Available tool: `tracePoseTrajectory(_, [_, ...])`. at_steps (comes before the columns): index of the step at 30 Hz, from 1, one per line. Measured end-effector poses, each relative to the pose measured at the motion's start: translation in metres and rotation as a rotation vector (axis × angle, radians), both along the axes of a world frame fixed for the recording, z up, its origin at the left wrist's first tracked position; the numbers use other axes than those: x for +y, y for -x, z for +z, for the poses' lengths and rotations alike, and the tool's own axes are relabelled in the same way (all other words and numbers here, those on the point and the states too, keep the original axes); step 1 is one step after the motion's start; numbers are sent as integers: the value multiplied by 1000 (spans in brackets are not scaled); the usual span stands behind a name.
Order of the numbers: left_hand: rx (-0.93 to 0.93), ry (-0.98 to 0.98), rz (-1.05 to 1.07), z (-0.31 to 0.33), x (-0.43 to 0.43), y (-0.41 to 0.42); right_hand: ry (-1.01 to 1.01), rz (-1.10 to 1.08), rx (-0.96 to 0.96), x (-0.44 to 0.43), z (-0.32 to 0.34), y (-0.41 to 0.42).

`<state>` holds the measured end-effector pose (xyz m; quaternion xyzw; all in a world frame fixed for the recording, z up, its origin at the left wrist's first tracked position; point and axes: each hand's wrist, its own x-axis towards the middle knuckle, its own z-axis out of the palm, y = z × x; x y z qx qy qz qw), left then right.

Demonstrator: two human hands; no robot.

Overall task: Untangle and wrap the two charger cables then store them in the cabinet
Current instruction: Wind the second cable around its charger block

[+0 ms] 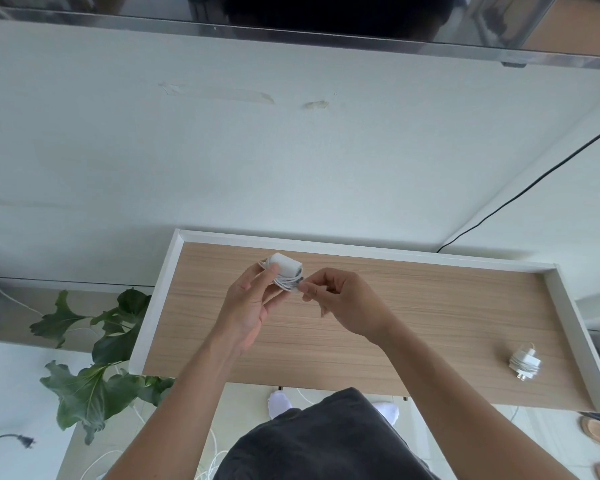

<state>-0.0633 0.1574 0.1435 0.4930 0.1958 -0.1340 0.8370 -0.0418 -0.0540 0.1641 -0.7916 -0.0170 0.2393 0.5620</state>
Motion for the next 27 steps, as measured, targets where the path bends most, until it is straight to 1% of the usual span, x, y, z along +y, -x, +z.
tracePoseTrajectory(4, [-31,32,-6,1,7,-3,-183,-185,90,-8,-5,-4])
tracePoseTrajectory(8, [-27,76,-40,4,7,-3,-223,-253,91,-8,-6,-7])
tracePoseTrajectory(10, [-28,72,-27,2,6,-4,-238,-269,74,-8,-1,-9])
tracePoseTrajectory(14, [-18,6,-7,-4,8,-5,-283,-254,56,-11,10,-11])
tracePoseTrajectory(16, [-24,-17,-50,-3,10,-3,-301,-253,56,-11,13,-11])
tracePoseTrajectory(19, [-36,19,-140,1,11,0,-326,-278,78,-11,13,-12])
tracePoseTrajectory(22, [-49,56,-185,2,11,1,-289,-279,72,-10,11,-13])
tracePoseTrajectory(25, [-74,26,-213,1,13,2,-243,-260,48,-10,6,-12])
tracePoseTrajectory(27, [-87,-12,-230,1,15,2,-274,-266,57,-9,5,-12])
